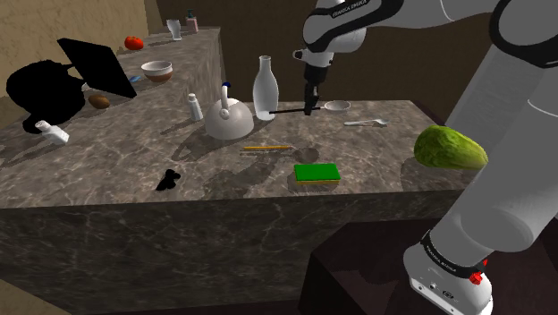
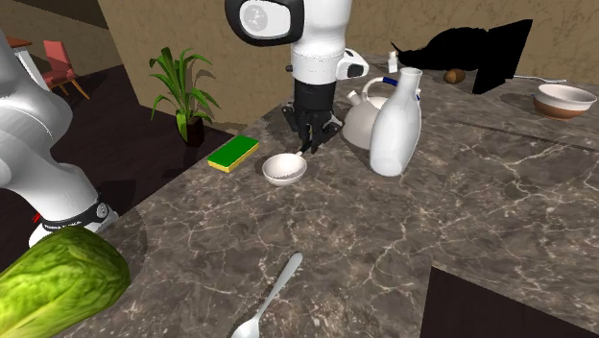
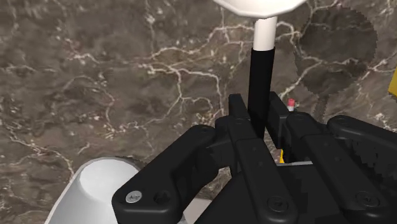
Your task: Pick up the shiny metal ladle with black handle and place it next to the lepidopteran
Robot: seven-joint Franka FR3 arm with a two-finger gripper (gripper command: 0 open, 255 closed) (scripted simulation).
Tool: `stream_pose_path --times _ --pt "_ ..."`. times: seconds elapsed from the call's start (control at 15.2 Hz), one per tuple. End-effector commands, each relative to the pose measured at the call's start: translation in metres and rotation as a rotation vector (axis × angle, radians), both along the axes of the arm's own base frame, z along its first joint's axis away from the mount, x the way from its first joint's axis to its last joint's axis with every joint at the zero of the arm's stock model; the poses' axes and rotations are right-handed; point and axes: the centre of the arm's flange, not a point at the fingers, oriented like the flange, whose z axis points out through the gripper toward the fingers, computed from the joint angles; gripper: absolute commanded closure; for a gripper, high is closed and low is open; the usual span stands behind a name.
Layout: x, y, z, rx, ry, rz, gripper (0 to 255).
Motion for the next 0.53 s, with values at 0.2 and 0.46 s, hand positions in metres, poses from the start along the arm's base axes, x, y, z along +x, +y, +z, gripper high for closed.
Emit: stream_pose_path --times 0.2,0.46 --pt "-0.004 0.039 0.012 0.0 0.0 0.0 255" --pt "-0.01 0.092 0.012 0.0 0.0 0.0 255"
